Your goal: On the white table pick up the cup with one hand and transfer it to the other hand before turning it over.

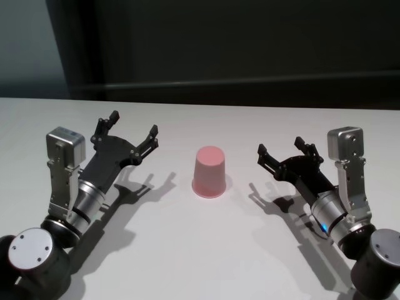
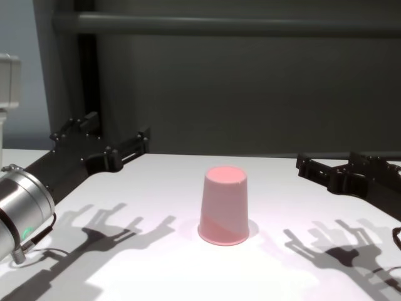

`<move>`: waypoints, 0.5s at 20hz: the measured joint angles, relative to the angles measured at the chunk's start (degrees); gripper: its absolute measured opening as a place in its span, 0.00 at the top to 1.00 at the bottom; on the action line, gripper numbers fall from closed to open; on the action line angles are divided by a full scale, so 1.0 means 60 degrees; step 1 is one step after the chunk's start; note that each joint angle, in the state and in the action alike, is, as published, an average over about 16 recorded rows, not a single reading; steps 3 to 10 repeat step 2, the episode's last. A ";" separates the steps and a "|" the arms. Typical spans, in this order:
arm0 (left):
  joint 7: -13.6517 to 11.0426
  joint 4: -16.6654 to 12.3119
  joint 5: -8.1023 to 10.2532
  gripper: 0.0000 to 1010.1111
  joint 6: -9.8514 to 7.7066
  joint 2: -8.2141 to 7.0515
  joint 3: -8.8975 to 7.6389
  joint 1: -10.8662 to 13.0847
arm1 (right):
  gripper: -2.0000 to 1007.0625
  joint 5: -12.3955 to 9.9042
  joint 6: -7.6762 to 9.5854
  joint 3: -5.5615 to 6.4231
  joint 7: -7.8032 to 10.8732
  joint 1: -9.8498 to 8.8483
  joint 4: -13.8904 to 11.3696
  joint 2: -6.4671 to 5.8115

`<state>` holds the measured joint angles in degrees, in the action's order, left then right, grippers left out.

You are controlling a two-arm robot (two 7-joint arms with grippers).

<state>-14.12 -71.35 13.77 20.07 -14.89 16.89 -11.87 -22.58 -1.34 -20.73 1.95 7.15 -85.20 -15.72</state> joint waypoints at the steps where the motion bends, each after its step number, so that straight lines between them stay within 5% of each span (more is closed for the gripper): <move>1: 0.0000 0.0000 0.0000 0.01 0.0000 0.0000 0.0000 0.0000 | 0.00 0.0000 0.0001 0.0000 0.0000 0.0000 0.0000 0.0000; 10: 0.0000 0.0000 0.0000 0.01 0.0000 0.0000 0.0000 0.0000 | 0.00 -0.0001 0.0001 -0.0001 0.0001 0.0001 0.0000 -0.0001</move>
